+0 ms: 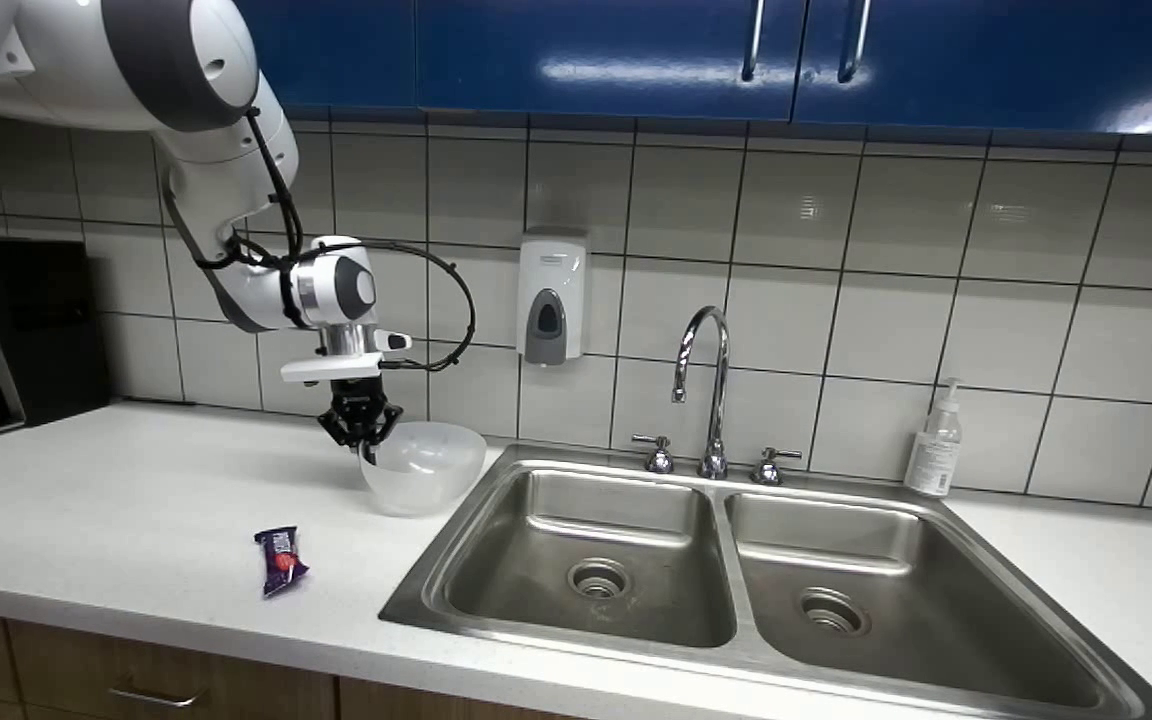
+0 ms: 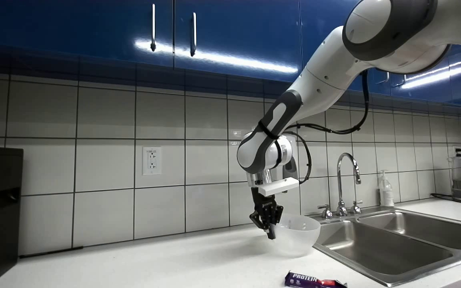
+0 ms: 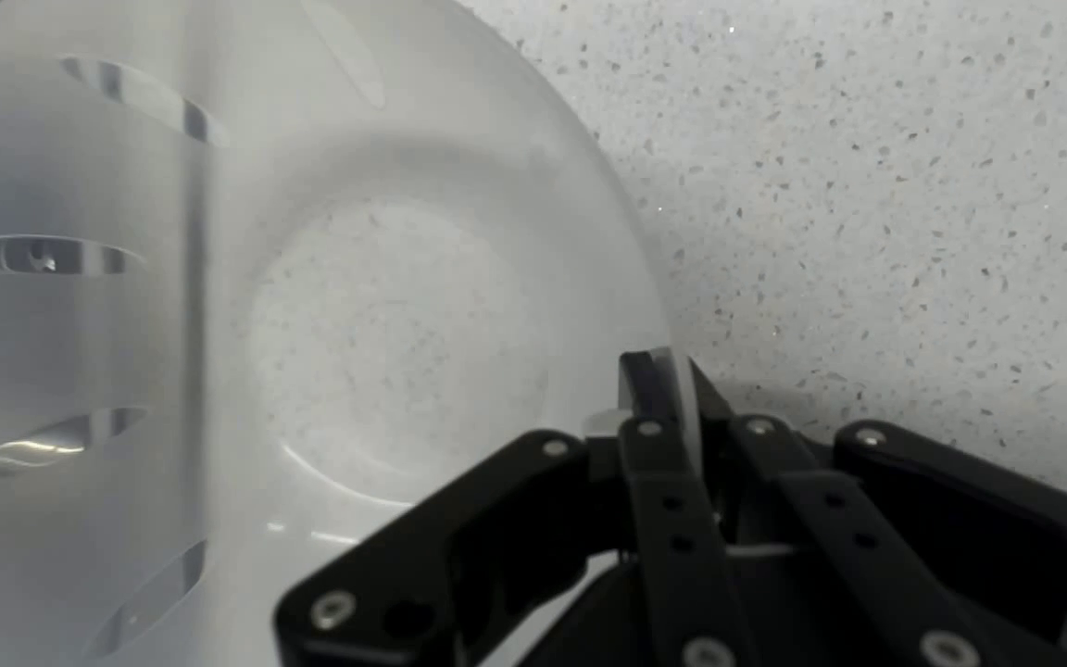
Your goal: Put the bowl inside the sink
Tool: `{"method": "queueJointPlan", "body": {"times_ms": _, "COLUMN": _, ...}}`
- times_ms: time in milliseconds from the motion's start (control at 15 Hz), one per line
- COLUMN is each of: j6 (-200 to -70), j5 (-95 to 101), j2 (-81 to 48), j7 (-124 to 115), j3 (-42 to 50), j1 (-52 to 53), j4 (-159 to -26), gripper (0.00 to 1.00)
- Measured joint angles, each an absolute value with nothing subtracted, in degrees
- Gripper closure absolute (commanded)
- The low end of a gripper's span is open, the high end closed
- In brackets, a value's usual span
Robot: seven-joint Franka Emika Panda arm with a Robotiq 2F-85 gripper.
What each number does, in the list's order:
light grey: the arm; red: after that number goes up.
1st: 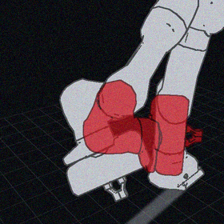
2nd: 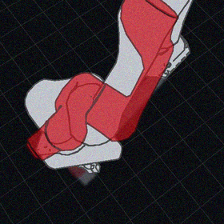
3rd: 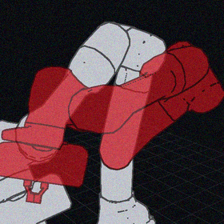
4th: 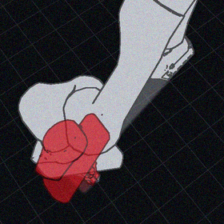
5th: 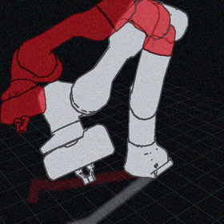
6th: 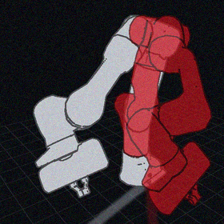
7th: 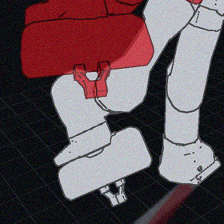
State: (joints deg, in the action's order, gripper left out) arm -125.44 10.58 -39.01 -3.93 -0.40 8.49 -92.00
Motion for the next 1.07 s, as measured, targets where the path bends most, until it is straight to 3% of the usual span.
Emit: {"method": "queueJointPlan", "body": {"times_ms": 1067, "j6": -128.21, "j5": 11.38, "j2": -30.55, "j7": -7.17, "j3": 1.37, "j1": 8.54, "j4": -102.74, "gripper": 0.98}}
